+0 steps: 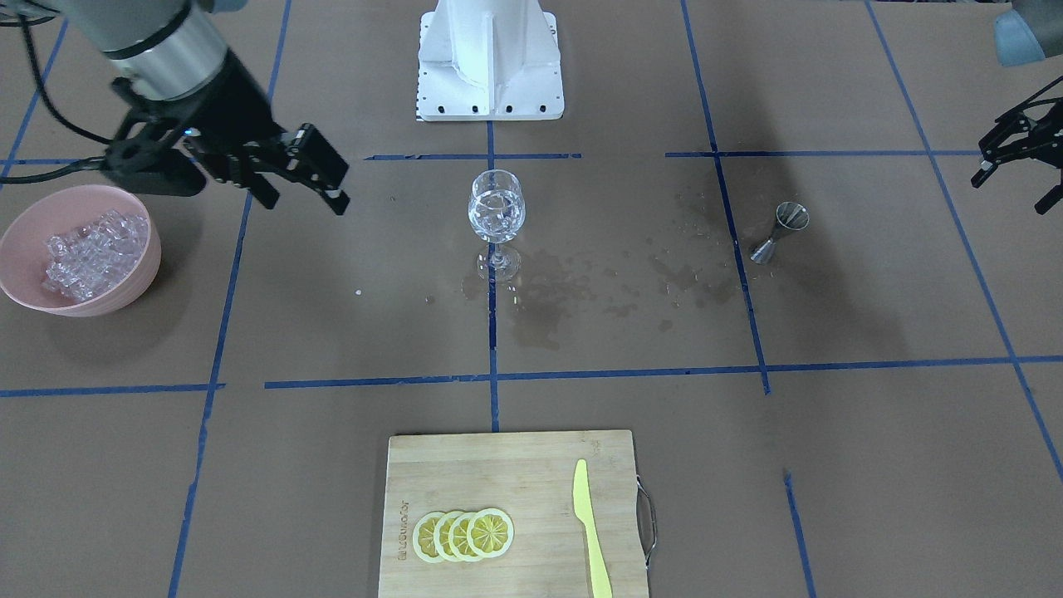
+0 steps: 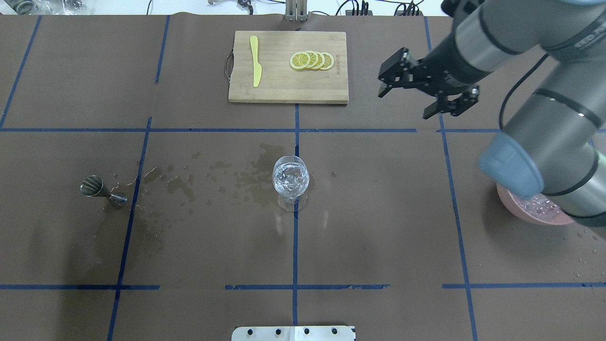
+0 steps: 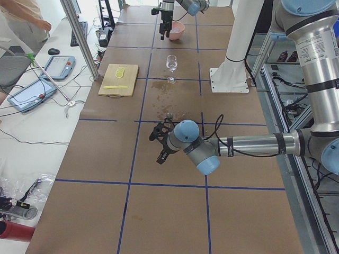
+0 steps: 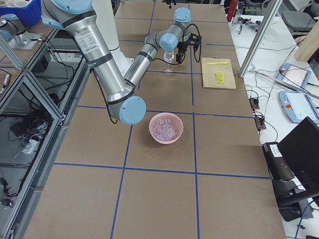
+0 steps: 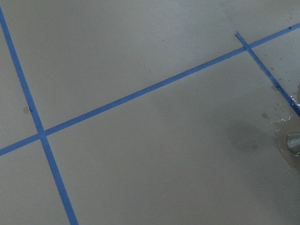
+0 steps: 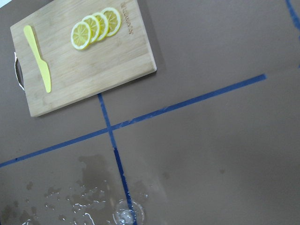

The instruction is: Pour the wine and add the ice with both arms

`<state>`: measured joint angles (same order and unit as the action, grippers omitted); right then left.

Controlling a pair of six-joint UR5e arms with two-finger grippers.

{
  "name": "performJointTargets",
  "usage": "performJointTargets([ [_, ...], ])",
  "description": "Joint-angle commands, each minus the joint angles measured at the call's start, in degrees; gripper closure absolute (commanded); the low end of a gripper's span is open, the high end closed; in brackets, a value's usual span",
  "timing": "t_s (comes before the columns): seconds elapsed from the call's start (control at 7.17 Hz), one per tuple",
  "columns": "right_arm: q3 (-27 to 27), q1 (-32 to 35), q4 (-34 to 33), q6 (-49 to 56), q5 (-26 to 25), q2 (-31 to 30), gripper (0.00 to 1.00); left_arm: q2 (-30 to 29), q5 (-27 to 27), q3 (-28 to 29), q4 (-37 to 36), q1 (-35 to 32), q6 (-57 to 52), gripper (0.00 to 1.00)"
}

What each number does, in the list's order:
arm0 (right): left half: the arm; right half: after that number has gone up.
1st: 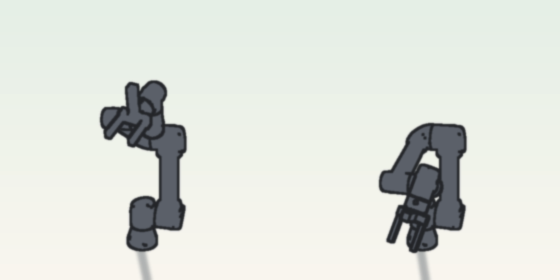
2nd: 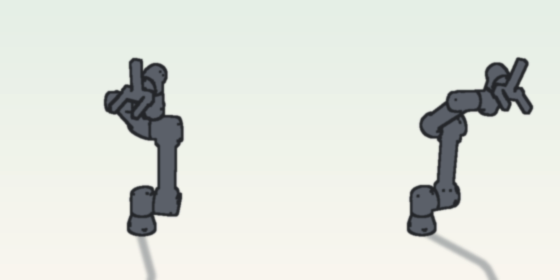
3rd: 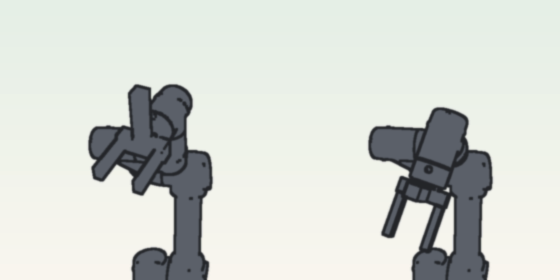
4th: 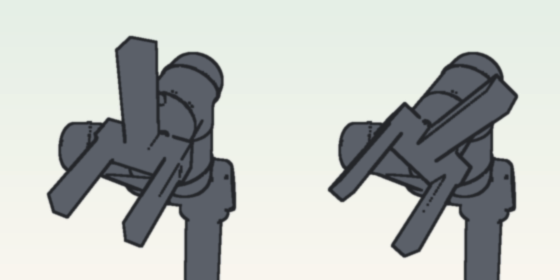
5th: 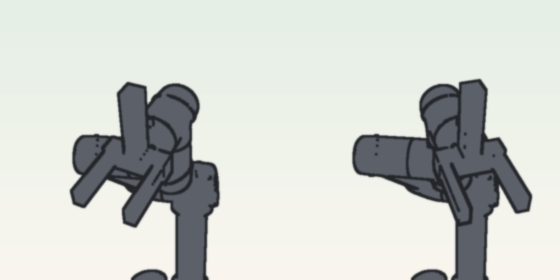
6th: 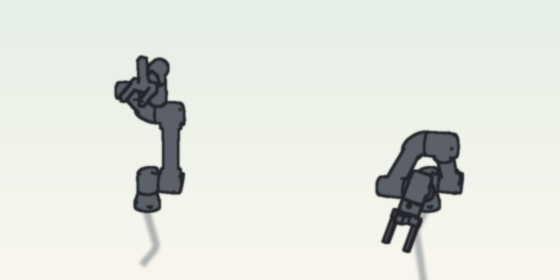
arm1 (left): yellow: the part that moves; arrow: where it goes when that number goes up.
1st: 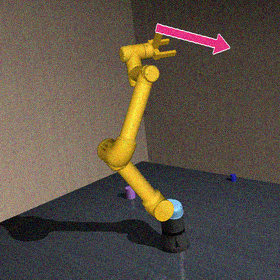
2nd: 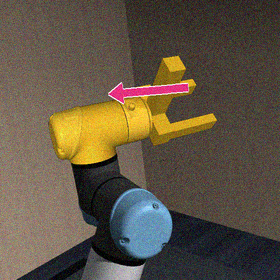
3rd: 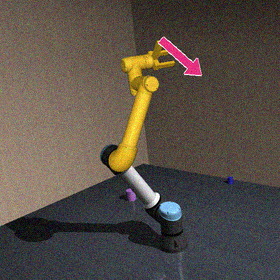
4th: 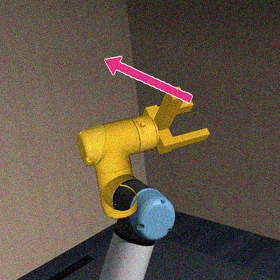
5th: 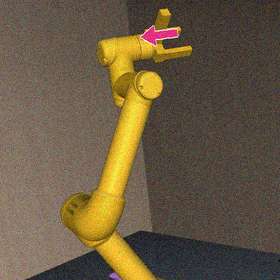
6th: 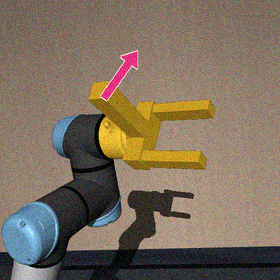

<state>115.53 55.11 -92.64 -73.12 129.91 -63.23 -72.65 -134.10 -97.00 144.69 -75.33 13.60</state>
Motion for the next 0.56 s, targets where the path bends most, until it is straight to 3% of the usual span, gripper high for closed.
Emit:
performJointTargets([
  [0.0,1.6,9.7,0.0,21.2,3.6,-12.4,0.00,-5.6,-0.4,0.4,-13.7,-5.4,-9.2,0.00],
  [0.28,0.2,16.1,0.0,41.9,3.6,-21.8,0.00,-14.8,0.1,0.5,-36.3,-12.3,-22.0,0.00],
  [0.42,-2.2,19.6,-0.7,50.4,3.6,-23.9,0.00,-16.1,0.2,0.5,-42.7,-14.1,-25.7,0.00],
])
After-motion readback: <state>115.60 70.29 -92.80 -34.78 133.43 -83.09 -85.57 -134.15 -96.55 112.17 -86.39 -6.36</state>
